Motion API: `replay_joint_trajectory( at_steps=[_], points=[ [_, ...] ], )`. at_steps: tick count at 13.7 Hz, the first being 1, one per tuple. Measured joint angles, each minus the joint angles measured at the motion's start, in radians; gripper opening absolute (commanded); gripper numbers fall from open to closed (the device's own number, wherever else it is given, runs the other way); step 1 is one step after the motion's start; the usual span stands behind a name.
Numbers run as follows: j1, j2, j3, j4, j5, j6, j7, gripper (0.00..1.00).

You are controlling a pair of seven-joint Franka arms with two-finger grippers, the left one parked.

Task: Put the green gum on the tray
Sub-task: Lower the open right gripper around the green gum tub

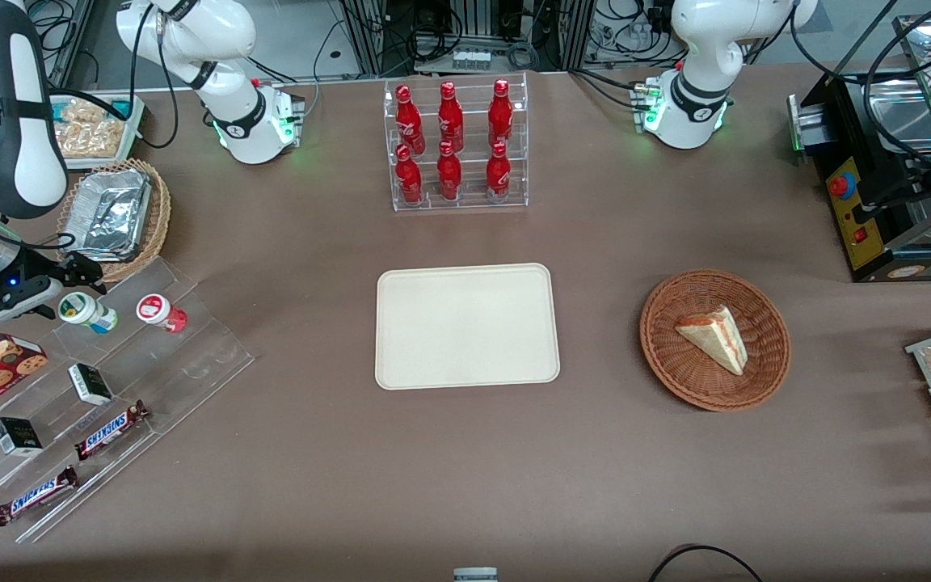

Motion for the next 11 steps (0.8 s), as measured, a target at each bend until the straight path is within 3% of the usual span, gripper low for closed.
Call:
replay_joint_trajectory(
  at_steps=[7, 9, 11],
  points=[
    [0.000, 0.014, -0.010, 0.000, 0.000, 0.007, -0.006, 0.99],
    [-0.001, 0.019, -0.024, 0.000, 0.000, 0.009, -0.008, 0.91],
    [-0.001, 0.022, -0.026, 0.000, 0.000, 0.010, -0.008, 0.90]
  ],
)
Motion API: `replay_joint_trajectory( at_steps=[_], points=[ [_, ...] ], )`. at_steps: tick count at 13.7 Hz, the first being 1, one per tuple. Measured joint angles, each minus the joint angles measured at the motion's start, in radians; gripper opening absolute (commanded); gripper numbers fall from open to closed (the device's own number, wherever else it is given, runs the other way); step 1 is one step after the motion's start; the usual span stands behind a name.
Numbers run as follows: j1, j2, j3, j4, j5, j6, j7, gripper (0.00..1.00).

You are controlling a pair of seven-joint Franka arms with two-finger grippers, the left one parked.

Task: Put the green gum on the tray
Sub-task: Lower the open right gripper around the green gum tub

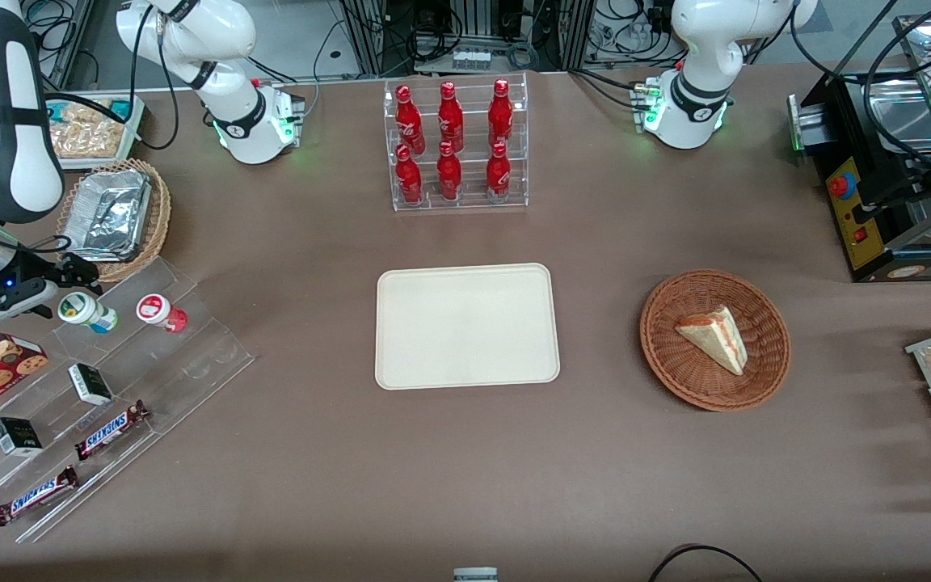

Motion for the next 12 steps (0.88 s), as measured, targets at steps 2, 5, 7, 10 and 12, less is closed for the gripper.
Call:
replay_joint_trajectory(
  at_steps=[2, 5, 7, 10, 12],
  points=[
    [0.000, 0.000, 0.002, 0.000, 0.000, 0.000, 0.000, 0.92],
    [0.001, 0.000, 0.005, 0.000, 0.000, 0.000, 0.000, 0.93],
    [0.004, 0.000, 0.008, 0.000, 0.000, 0.000, 0.000, 0.94],
    [0.013, 0.000, 0.010, 0.000, 0.000, 0.001, 0.000, 0.93],
    [0.013, 0.001, 0.010, 0.000, 0.000, 0.005, 0.000, 0.58]
  ],
)
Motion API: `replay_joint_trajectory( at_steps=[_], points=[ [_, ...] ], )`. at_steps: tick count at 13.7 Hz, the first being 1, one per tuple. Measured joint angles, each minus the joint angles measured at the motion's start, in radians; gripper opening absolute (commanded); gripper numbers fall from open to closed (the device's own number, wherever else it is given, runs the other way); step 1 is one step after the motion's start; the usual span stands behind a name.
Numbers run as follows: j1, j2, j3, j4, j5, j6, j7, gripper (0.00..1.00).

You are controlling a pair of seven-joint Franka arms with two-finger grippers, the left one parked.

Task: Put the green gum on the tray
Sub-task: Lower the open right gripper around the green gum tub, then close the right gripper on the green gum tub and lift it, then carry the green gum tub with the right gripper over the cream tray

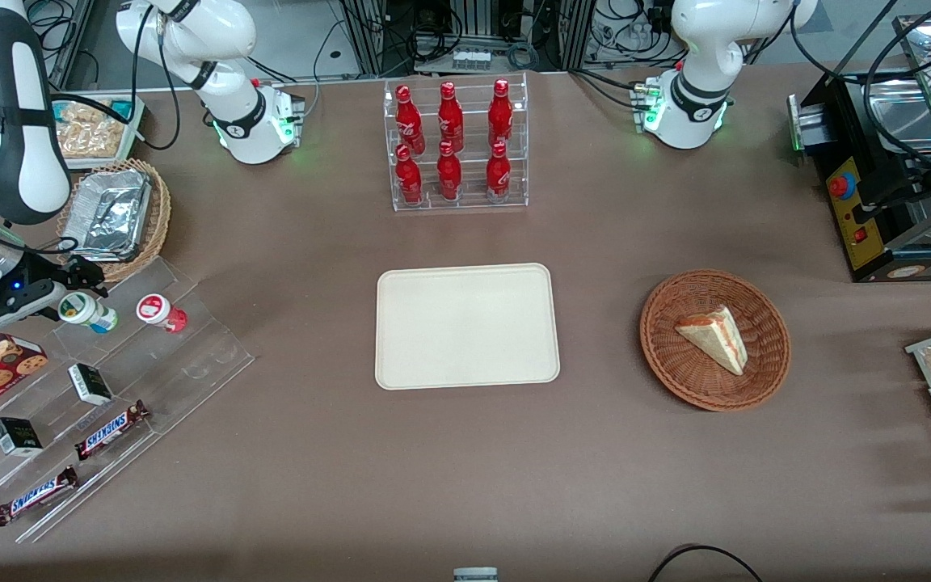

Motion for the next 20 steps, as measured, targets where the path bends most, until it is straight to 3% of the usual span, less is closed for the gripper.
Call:
replay_joint_trajectory(
  at_steps=[2, 3, 7, 13, 16, 20],
  points=[
    [0.000, 0.000, 0.000, 0.000, 0.000, 0.004, 0.000, 0.11],
    [0.000, 0.000, 0.000, 0.001, 0.001, 0.005, 0.001, 0.00],
    [0.000, 0.000, 0.000, 0.036, 0.036, -0.031, 0.001, 0.00],
    [0.016, -0.003, 0.003, 0.215, 0.046, -0.251, 0.006, 0.00],
    [0.101, -0.004, 0.006, 0.314, 0.049, -0.354, 0.098, 0.00],
    [0.288, -0.001, 0.012, 0.404, 0.050, -0.434, 0.338, 0.00]
  ],
)
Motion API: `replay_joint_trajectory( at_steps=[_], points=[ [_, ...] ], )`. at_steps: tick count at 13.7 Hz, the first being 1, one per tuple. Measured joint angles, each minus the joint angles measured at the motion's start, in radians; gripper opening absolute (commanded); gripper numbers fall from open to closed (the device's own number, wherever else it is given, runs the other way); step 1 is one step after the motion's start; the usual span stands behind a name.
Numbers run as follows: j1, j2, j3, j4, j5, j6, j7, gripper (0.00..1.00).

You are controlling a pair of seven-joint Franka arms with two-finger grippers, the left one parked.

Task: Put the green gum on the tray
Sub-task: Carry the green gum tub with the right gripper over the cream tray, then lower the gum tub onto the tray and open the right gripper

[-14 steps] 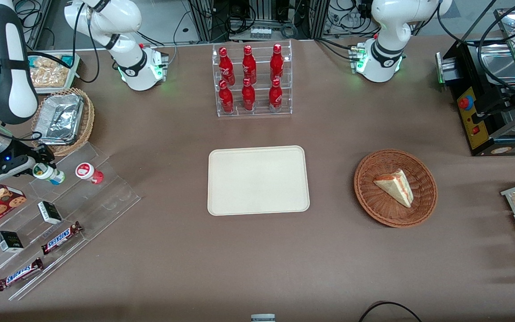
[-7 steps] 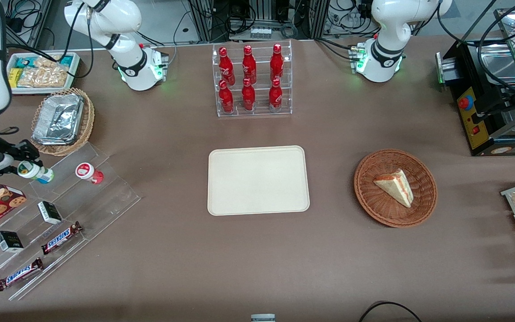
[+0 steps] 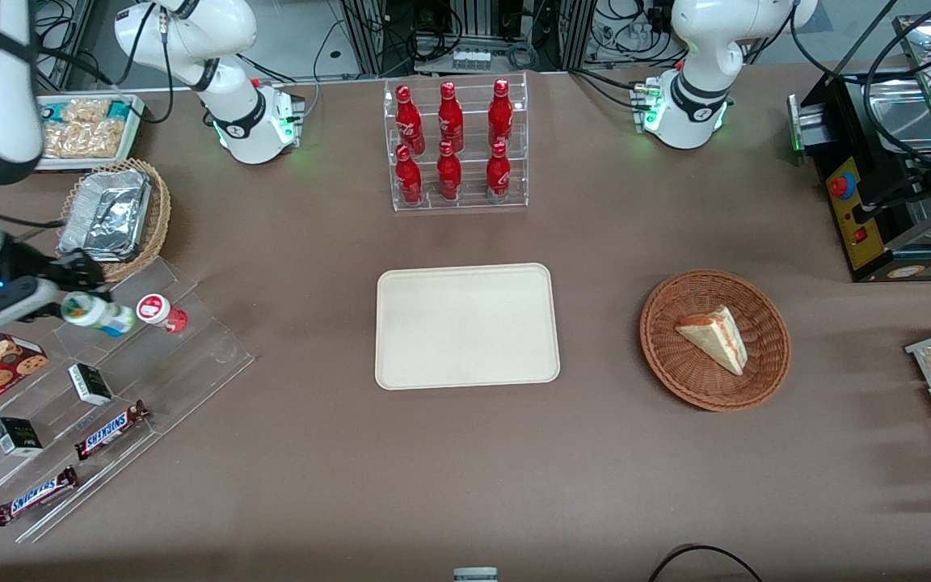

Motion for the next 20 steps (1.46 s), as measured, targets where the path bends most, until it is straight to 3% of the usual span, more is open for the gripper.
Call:
replay_joint_trajectory(
  at_steps=[5, 11, 20],
  points=[
    [0.268, 0.069, 0.004, 0.015, 0.001, 0.016, 0.407, 0.00],
    [0.516, 0.314, 0.005, 0.195, 0.002, 0.067, 0.842, 0.00],
    [0.712, 0.612, 0.004, 0.233, 0.071, 0.399, 1.087, 0.00]
  ],
)
